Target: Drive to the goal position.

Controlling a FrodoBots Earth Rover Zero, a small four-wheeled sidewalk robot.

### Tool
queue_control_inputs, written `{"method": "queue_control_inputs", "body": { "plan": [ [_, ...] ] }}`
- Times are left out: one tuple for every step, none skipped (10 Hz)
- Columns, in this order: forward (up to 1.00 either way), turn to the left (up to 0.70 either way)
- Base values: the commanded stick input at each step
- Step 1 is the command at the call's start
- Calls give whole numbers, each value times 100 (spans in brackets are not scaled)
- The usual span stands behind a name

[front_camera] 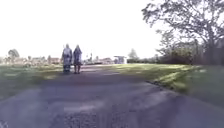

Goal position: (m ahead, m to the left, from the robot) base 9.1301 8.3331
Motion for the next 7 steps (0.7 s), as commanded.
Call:
{"method": "queue_control_inputs", "body": {
  "plan": [
    [70,0],
    [70,0],
    [70,0],
    [70,0],
    [70,-4],
    [70,-13],
    [70,-21]
  ]
}}
